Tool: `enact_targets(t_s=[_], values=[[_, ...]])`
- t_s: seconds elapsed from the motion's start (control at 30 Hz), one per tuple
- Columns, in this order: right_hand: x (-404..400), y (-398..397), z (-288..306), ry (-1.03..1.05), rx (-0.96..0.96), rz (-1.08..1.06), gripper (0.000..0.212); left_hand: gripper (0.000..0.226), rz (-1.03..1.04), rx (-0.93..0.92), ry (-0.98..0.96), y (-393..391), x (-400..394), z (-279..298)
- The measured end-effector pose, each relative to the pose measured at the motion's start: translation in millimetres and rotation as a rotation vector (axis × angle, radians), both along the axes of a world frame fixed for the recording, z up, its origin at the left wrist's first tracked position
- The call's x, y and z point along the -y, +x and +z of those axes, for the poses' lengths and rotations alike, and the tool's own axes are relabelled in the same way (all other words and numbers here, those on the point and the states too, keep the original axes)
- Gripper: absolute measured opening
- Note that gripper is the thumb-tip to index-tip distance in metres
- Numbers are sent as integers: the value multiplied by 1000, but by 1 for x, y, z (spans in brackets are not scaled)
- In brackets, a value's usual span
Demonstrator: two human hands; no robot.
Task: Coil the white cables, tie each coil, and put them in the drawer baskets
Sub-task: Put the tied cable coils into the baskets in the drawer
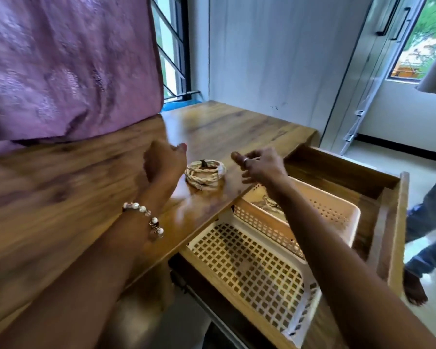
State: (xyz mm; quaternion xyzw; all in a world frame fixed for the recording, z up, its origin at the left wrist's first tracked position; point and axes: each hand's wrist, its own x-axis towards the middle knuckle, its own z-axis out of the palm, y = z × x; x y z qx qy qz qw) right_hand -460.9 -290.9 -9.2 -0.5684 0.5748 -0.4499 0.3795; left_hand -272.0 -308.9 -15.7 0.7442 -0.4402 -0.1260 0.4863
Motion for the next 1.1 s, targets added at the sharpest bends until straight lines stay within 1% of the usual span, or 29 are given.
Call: enact_targets(t_s=[0.03,0.07,0.1,0.17,0.27,0.33,0.4,0.47,0.53,0.57,0.63,0.73,0.8,0.87,0.97,1.07,1.1], values=[[0,10,-1,42,-26,4,44,43,-7,10,115,5,0,-5],[0,19,-2,73,-47,4,48,49,-44,-38,183,8,0,-9],[1,27,-3,88,-64,-2,52,50,-85,-122,210,8,-2,-11],[1,39,-8,90,-101,-22,51,45,-117,-261,182,7,-4,-13],[1,48,-17,88,-109,-33,38,42,-99,-325,159,2,-4,-19],[-2,47,-19,102,-65,-31,30,39,-88,-397,154,0,-6,-20],[-8,42,-17,122,10,-25,25,21,-147,-568,162,-3,-11,-16],[-18,32,-12,125,77,14,16,17,-213,-697,194,-8,-20,-9],[-33,19,-7,120,155,31,8,11,-274,-782,179,-14,-34,-2],[-43,12,-4,119,212,30,10,4,-307,-821,164,-19,-43,2],[-66,-7,-1,109,301,32,15,6,-376,-864,158,-30,-60,3],[-105,-36,-3,144,333,18,16,9,-487,-804,221,-48,-86,-5],[-129,-50,-12,225,364,-13,14,17,-540,-697,292,-58,-103,-13],[-144,-59,-24,317,358,-48,13,21,-558,-574,370,-65,-114,-23],[-161,-61,-41,442,310,-30,10,26,-555,-413,491,-74,-123,-43],[-163,-56,-60,512,192,15,6,29,-541,-296,522,-83,-129,-53],[-163,-54,-65,532,141,30,7,24,-537,-251,518,-86,-130,-55]])
